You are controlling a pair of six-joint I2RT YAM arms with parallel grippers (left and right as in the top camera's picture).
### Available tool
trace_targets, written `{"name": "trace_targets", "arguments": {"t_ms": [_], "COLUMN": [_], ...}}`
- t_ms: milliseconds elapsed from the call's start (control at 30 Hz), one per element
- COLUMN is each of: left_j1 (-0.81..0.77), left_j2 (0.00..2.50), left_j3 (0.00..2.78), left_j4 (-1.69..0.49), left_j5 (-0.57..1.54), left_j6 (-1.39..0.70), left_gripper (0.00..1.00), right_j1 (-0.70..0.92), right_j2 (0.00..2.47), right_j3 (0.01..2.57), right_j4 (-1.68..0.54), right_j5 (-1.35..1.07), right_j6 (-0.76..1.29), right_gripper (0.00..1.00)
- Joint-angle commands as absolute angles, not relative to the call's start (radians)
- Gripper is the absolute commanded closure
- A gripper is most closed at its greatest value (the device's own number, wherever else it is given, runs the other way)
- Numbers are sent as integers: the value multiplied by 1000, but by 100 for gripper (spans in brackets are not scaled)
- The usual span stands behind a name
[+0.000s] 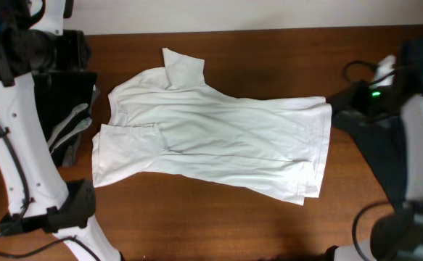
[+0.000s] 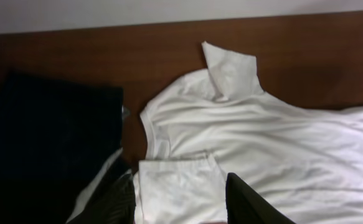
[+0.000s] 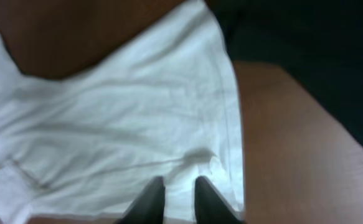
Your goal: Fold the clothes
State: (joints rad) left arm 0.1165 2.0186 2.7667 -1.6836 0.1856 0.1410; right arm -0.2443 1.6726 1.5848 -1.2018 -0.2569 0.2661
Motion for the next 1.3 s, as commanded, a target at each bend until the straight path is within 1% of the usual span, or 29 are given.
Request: {"name": "trace_targets", "arguments": {"t_ms": [0, 67, 100, 167, 233, 267, 300, 333, 367, 467, 533, 600, 667, 767, 933, 1000, 1033, 1100, 1167, 1267], "left_j1": [108, 75, 48, 4, -50, -67, -91, -105, -113, -122, -122, -121, -120, -119, -93, -59, -33, 6, 22, 21], "left_j2": [2014, 2032, 2046, 2065, 2097, 2113, 2150, 2182, 2214, 2320, 2370, 2440, 2476, 2522, 2542, 2542, 2540, 2539, 2533, 2497], "left_j3": [2607, 2470, 2368, 2214, 2061, 2024, 1976, 1960, 1957, 1957, 1957, 1957, 1957, 1957, 1961, 1987, 2016, 2096, 2189, 2366], "left_j4": [-1683, -1610, -1511, -1339, -1157, -1109, -1038, -1005, -980, -893, -871, -822, -769, -673, -504, -515, -558, -677, -791, -967], "left_j5": [296, 389, 408, 405, 404, 403, 390, 377, 361, 289, 286, 237, 186, 149, -39, -99, -102, -79, -19, 24], "left_j6": [179, 275, 306, 366, 434, 454, 463, 463, 463, 462, 462, 456, 424, 396, 212, 168, 168, 169, 173, 173], "left_gripper": [59, 65, 69, 75, 79, 80, 84, 89, 90, 93, 95, 98, 100, 100, 99, 99, 99, 98, 92, 84], "right_j1": [-168, -154, -150, -151, -151, -151, -151, -151, -151, -153, -154, -154, -153, -152, -152, -152, -152, -152, -151, -150], "right_j2": [1722, 1742, 1764, 1817, 1877, 1909, 1939, 1958, 1975, 1998, 1997, 1992, 1979, 1946, 1887, 1884, 1884, 1885, 1885, 1886], "right_j3": [1372, 1270, 1223, 1164, 1142, 1138, 1137, 1137, 1137, 1136, 1138, 1139, 1143, 1151, 1158, 1172, 1174, 1174, 1174, 1174], "right_j4": [-1009, -879, -840, -815, -805, -807, -813, -823, -834, -909, -950, -1002, -1017, -1017, -1010, -1008, -982, -920, -815, -648], "right_j5": [-250, -252, -251, -231, -159, -128, -122, -121, -111, 39, 91, 169, 176, 177, 173, 144, 78, -43, -208, -363], "right_j6": [348, 430, 454, 481, 481, 481, 481, 482, 492, 537, 537, 536, 504, 444, 414, 382, 324, 273, 231, 252], "right_gripper": [89, 91, 93, 94, 95, 96, 96, 96, 96, 96, 96, 96, 96, 96, 96, 96, 96, 95, 95, 96]}}
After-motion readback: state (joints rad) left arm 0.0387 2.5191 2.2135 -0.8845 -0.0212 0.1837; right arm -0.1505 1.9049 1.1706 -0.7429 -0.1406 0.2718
